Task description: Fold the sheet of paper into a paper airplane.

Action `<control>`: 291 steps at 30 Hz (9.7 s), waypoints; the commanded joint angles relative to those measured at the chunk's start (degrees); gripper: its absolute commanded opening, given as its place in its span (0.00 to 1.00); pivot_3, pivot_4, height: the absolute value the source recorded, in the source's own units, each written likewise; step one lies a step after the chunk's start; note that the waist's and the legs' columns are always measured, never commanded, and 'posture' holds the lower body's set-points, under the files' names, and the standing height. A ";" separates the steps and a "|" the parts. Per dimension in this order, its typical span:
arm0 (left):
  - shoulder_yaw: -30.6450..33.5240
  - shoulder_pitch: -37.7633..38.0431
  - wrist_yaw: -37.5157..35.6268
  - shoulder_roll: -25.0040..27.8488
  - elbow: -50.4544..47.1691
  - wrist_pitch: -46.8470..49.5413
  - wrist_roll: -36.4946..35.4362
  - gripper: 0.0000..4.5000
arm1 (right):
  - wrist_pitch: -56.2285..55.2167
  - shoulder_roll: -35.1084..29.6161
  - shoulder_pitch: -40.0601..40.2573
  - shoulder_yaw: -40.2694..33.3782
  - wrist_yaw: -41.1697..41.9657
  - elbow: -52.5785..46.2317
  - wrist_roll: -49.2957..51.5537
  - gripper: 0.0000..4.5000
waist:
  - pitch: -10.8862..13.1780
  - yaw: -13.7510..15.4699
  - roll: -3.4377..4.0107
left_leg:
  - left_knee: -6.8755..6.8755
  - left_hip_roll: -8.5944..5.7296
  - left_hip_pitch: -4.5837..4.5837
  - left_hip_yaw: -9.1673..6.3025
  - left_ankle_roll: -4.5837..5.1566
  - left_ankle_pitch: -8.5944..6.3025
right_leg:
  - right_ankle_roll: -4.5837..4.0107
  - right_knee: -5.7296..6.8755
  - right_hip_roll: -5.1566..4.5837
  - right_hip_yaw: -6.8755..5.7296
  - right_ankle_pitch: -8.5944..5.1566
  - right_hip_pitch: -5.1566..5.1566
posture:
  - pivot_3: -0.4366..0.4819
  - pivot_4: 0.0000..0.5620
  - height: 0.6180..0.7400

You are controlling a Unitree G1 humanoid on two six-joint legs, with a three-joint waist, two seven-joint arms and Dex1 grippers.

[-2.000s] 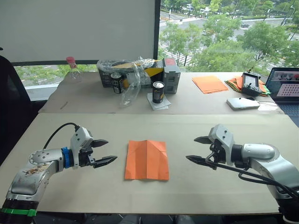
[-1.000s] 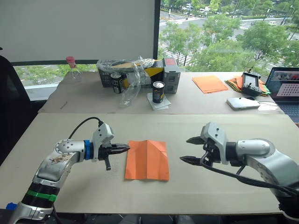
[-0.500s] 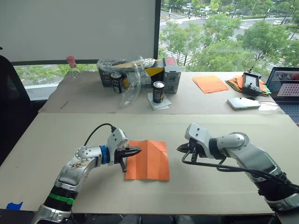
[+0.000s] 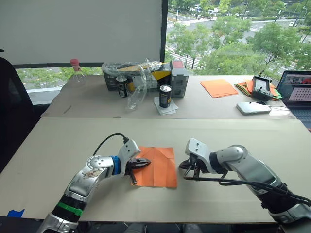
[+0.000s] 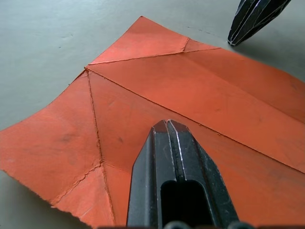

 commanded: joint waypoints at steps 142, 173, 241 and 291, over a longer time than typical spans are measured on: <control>4.00 1.07 1.98 2.98 0.13 4.50 -1.08 0.00 | -14.79 25.71 -8.56 2.26 -2.68 25.50 -8.58 0.01 | -0.05 -1.56 0.03 | -0.21 0.03 0.28 0.00 -0.12 0.03 | 0.00 0.16 0.13 0.16 0.00 -0.05 | 0.48 0.27 0.63; 4.82 0.81 1.83 2.20 0.12 3.84 -1.47 0.00 | -42.84 27.92 -14.74 -3.55 0.18 40.30 -9.71 0.01 | -0.05 -1.88 0.04 | -0.24 0.04 0.25 -0.02 -0.24 0.10 | -0.02 0.19 0.20 0.19 0.01 -0.12 | 0.48 0.27 0.63; 17.39 -2.53 -4.53 8.86 -0.30 8.95 -9.60 0.00 | -12.55 13.74 -1.87 0.46 0.91 -0.21 -3.93 0.01 | -0.02 -1.60 -0.04 | -0.25 0.15 0.14 -0.02 -0.14 0.02 | 0.00 -0.10 0.28 0.19 0.00 -0.11 | 0.48 0.27 0.63; -2.40 -8.10 -6.19 -6.50 9.76 1.51 -2.09 0.00 | 25.00 16.10 5.76 -17.93 -21.88 -16.77 3.26 0.36 | -0.02 -0.68 -0.04 | -0.11 0.06 -0.05 -0.07 -0.10 -0.01 | -0.03 -0.14 0.25 0.22 0.03 -0.13 | 0.48 0.27 0.63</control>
